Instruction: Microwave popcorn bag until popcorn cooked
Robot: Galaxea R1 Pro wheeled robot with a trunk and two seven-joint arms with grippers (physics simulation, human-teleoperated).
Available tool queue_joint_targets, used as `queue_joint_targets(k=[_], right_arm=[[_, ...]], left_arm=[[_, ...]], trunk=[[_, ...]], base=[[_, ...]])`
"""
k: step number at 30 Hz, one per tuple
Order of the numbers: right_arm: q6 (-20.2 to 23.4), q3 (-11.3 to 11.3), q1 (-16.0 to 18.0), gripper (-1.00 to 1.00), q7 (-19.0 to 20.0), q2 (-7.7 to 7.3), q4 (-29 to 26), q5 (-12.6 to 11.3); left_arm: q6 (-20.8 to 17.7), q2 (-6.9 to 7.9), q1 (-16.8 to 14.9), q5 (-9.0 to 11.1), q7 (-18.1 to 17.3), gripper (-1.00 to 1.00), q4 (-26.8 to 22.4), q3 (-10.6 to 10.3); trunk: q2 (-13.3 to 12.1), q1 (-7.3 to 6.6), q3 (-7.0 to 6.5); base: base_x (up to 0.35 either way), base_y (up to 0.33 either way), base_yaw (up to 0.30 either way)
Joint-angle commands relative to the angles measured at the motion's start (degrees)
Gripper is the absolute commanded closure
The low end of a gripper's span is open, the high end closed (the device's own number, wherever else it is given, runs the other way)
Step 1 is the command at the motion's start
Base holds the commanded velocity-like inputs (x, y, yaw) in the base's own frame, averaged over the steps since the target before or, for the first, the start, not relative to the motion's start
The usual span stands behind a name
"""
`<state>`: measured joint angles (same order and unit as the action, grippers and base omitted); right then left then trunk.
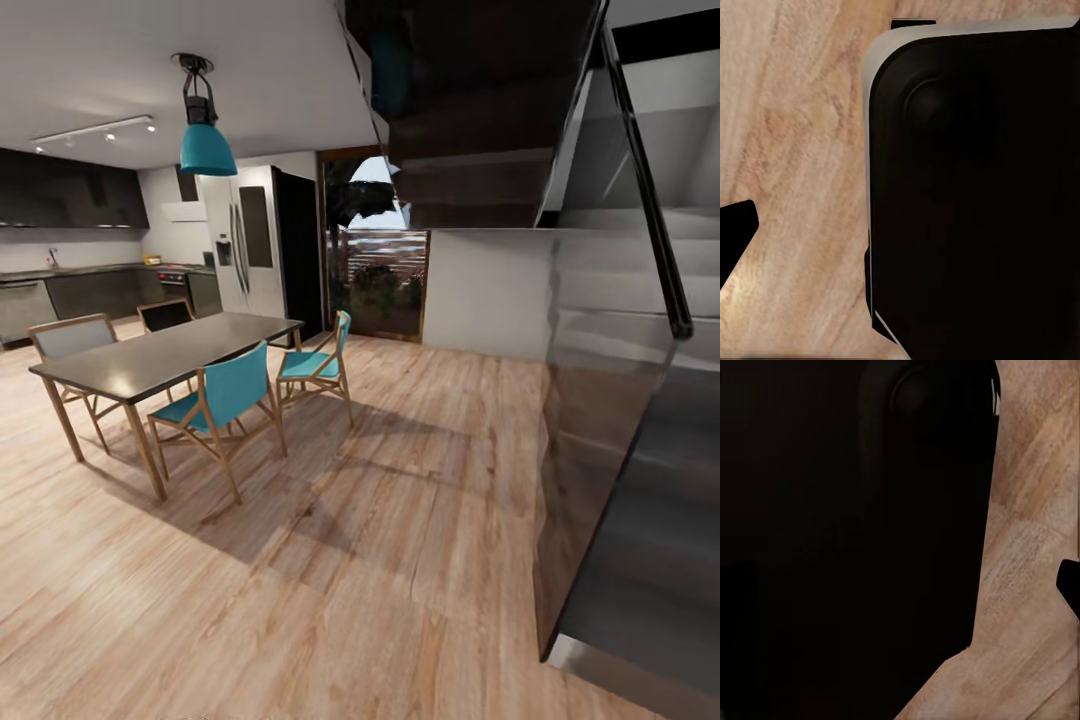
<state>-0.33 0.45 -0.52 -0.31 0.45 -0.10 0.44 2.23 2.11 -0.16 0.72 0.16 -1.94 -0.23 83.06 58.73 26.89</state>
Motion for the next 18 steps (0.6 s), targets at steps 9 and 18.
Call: queue_joint_targets(k=[9, 18], right_arm=[[-1.59, -0.01, 0.0, -1.0, 0.01, -0.11, 0.01, -0.03], [-1.6, -0.01, 0.0, -1.0, 0.04, -0.21, 0.01, -0.09]], left_arm=[[0.15, 0.0, -0.02, 0.07, 0.02, -1.0, 0.01, -0.04], [0.15, 0.0, -0.02, 0.07, 0.02, -1.0, 0.01, -0.04]], trunk=[[0.02, 0.0, 0.04], [0.02, 0.0, 0.04]], base=[[0.0, 0.0, 0.276], [0.0, 0.0, 0.276]])
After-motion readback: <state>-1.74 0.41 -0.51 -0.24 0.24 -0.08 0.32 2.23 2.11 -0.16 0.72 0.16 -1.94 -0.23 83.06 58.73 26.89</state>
